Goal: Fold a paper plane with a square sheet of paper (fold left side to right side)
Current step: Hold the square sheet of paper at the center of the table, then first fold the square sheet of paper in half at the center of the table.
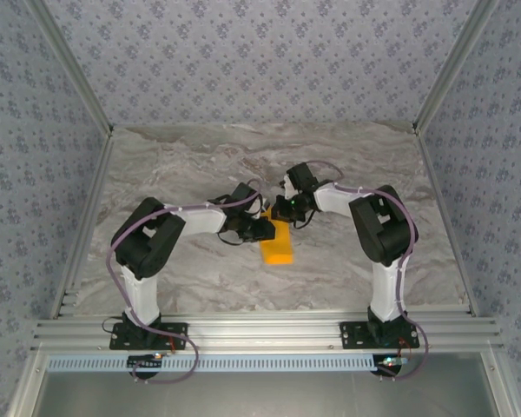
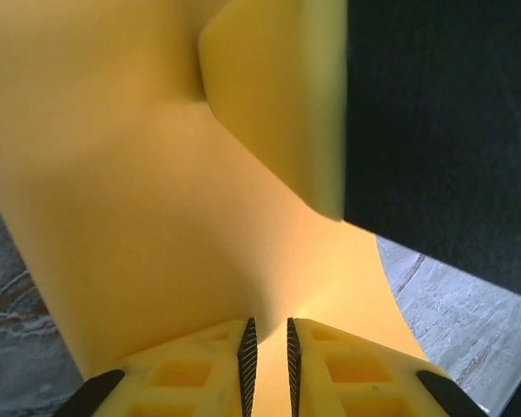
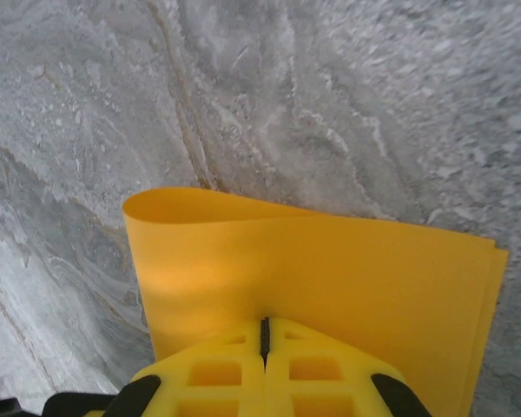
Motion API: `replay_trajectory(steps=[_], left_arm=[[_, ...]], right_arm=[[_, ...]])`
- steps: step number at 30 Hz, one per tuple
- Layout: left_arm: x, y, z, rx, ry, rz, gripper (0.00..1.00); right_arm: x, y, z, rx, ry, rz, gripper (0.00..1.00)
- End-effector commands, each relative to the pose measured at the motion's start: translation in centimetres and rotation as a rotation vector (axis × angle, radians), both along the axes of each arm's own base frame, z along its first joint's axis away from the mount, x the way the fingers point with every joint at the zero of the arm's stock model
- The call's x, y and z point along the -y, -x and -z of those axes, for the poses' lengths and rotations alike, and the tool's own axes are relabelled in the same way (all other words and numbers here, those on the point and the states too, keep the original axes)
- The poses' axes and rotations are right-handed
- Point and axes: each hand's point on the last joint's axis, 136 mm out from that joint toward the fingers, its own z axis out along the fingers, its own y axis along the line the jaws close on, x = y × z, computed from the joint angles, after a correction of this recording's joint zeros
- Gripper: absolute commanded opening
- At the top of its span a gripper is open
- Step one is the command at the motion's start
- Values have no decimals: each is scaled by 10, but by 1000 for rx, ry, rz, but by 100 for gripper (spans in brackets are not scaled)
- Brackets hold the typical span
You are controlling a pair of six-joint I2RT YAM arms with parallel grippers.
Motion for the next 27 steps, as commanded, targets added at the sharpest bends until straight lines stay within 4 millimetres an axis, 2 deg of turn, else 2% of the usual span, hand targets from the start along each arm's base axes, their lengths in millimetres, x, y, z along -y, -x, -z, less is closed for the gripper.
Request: replay_trajectory(steps=[1,4,8,16,21,27], left_arm=[[-17,42,27,-73,-109,66,19],[-19,58,27,-76,-110,95,19],[-23,77,26,-77,-97,108,19],[-23,101,13,-73,-10,108,19],[-19,101,-1,-54,50,99,19],[-7,78,-42,16,156,81,20]], right_arm=[[17,13,26,-103,93,51,5],[22,17,34,-127,111,64,5],[25,16,34,-130,109,73,5],[24,16,33,-129,104,73,5],[24,16,32,-127,102,71,5],[23,16,31,-125,102,68,4]])
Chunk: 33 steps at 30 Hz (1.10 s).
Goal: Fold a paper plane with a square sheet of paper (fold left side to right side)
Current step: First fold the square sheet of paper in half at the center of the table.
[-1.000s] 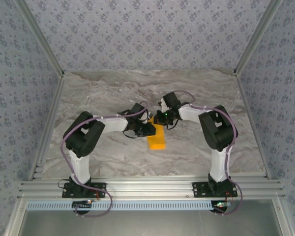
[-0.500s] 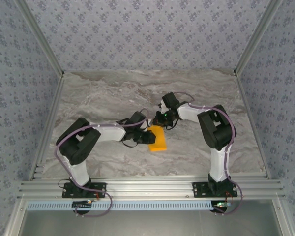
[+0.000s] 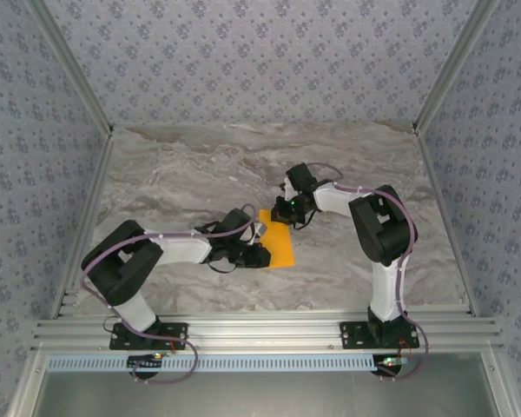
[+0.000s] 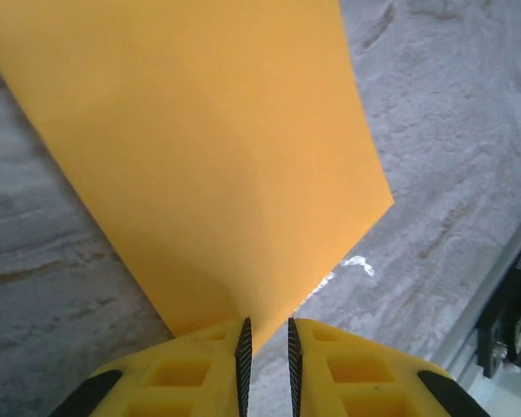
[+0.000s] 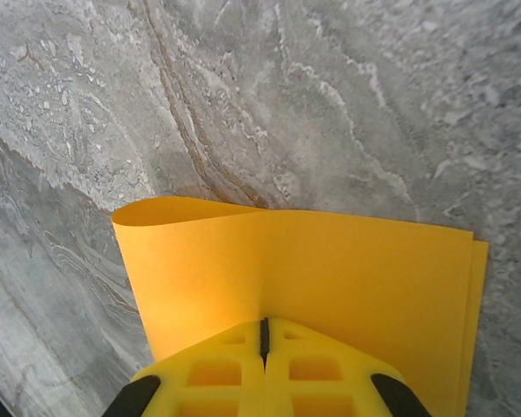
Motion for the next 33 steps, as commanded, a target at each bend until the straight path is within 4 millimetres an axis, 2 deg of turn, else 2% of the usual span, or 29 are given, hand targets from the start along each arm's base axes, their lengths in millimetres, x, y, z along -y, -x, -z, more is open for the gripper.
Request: replay_trajectory(steps=[1,5,11,16,26,30,33], left_arm=[[11,-10,-36,24,98,0,20],[17,-22,-45,54,124,0,21],[20,-20,-12,-10,75,13,20],[15,-7,5,-45,34,29,19],[-7,35,21,-120,-31,55,13],[-9,37,13,-113,-15,48,11],[-3,22,-16,-61,44,32,11]], right_arm=[[24,8,29,-64,112,49,4],[23,7,26,-59,111,50,4],[23,8,26,-58,115,49,4],[23,9,26,-60,117,47,5],[24,10,25,-58,123,43,4],[23,10,24,-58,120,43,4],[23,10,24,-56,119,41,4]])
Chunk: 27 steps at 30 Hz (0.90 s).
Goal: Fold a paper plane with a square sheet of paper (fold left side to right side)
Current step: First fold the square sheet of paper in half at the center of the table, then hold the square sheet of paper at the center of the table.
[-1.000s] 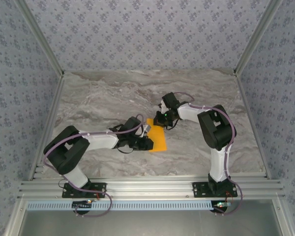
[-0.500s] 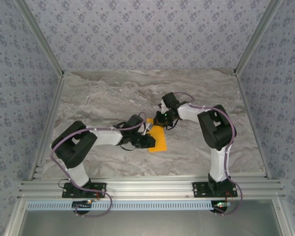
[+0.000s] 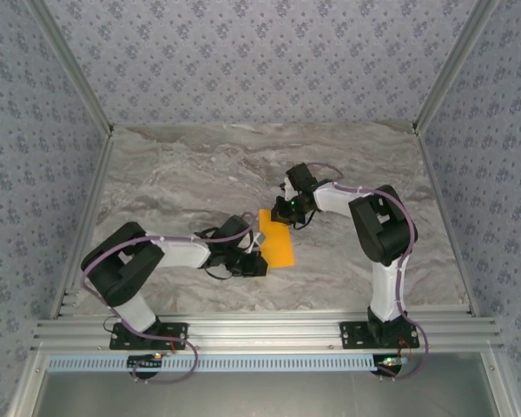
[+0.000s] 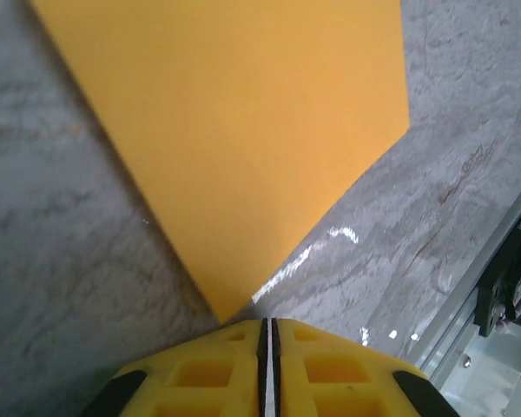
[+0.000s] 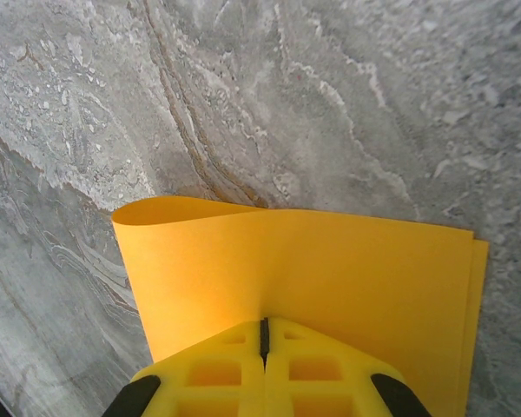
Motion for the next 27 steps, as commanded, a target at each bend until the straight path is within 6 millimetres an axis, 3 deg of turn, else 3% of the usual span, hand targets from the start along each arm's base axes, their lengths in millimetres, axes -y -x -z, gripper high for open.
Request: replay_trajectory(steps=[1,5,7,18,27], left_arm=[[7,-14,-39,44,83,-15,11],[7,-51,-75,105,171,-71,12],[6,-65,-78,124,170,-76,12],[30,-91,-35,65,124,-26,12],[30,-79,0,19,37,-15,12]], right_arm=[[23,10,23,-55,117,41,5],[22,10,21,-48,116,38,5],[22,9,20,-47,117,39,5],[19,12,19,-50,109,26,5],[7,0,-4,19,35,21,6]])
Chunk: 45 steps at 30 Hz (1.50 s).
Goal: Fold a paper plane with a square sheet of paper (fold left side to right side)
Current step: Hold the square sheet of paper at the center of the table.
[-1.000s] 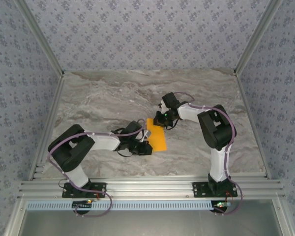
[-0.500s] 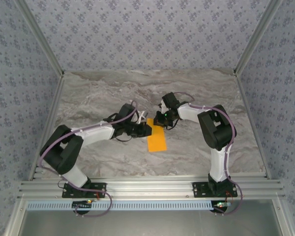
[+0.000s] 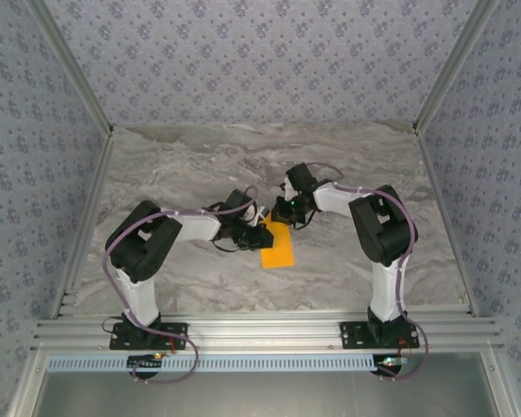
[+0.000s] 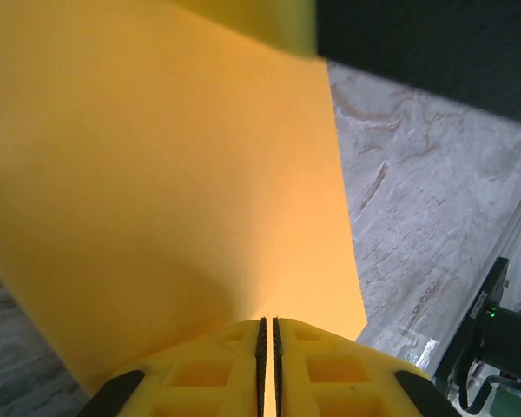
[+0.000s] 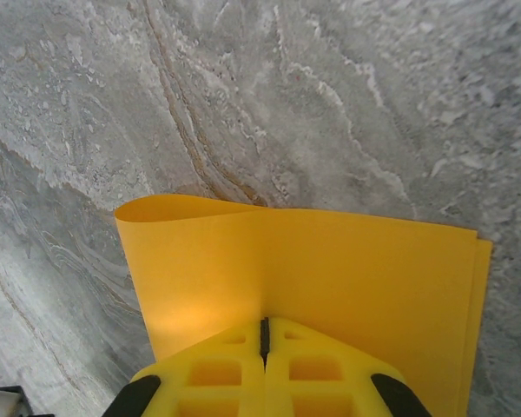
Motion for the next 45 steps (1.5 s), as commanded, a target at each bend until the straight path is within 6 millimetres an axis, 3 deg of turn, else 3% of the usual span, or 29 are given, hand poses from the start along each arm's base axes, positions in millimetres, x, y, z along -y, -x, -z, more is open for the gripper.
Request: replay_trajectory(steps=[1,5,9,12,14,17,19,23,26,32,38,45], left_arm=[[3,5,8,7,-36,28,12],[-7,12,23,-21,-98,8,12],[-15,19,33,-38,-133,-13,12],[-17,20,37,-42,-147,-22,11],[-17,20,37,-42,-148,-25,11],[-16,20,36,-40,-150,-29,11],[-16,19,36,-40,-154,-30,11],[-16,18,35,-37,-158,-33,11],[-16,17,33,-33,-160,-35,11],[-11,13,26,-27,-148,-37,11],[3,-2,5,6,-96,-42,11],[10,-22,-13,44,-58,-39,15]], right_arm=[[7,-1,-6,21,22,21,6],[0,-16,-39,100,-41,12,9],[4,-24,-77,203,-51,10,24],[17,-15,-91,232,-13,7,34],[25,-1,-94,228,5,-1,36],[41,32,-82,184,29,-9,35],[47,53,-77,157,23,-11,28],[39,92,-57,58,-27,-54,12],[31,112,-35,2,-14,-88,9],[32,121,-3,-80,71,-89,8],[56,138,27,-180,213,-79,8],[66,144,38,-207,264,-70,7]])
